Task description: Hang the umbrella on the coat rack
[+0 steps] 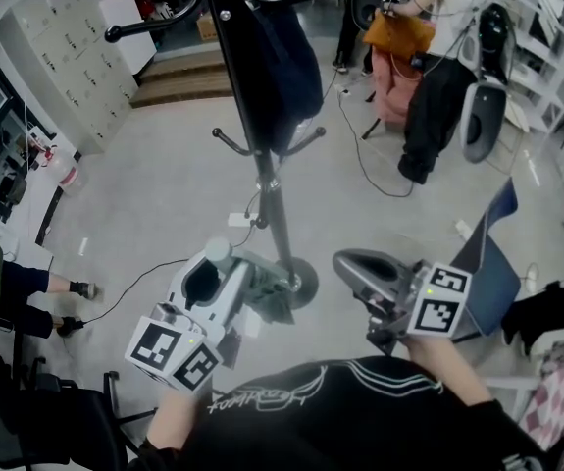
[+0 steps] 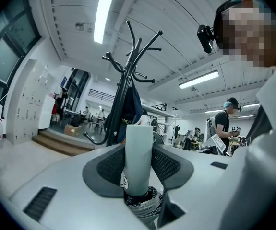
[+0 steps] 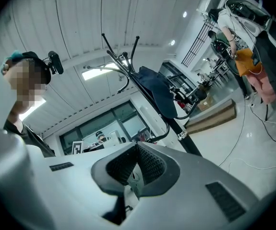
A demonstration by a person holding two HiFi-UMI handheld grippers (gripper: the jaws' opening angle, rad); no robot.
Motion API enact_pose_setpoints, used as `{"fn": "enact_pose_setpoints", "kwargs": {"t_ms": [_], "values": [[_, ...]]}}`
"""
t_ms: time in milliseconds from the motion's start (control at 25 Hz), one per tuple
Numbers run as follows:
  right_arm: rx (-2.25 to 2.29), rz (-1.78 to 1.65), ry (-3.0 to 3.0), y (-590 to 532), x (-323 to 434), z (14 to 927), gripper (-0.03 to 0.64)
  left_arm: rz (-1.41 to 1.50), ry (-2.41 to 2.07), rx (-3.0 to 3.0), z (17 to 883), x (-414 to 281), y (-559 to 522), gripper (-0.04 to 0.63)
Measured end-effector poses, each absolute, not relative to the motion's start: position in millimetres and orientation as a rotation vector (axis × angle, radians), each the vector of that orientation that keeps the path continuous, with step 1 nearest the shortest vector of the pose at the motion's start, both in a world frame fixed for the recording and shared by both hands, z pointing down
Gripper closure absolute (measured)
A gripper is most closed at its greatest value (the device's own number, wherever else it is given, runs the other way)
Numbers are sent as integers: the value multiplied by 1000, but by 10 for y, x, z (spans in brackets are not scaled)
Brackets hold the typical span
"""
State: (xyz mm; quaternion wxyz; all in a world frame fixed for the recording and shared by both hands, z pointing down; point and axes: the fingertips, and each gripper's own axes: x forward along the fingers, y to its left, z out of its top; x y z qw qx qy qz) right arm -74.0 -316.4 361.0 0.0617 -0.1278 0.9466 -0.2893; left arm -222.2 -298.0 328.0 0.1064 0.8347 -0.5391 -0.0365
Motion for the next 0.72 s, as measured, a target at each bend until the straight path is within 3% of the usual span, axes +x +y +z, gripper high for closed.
{"fn": "enact_pose_setpoints", "kwargs": {"t_ms": [720], "values": [[-462, -883, 2826, -3426, -684, 3685, 604, -106, -1646, 2423, 3454, -2386, -3477, 437]]}}
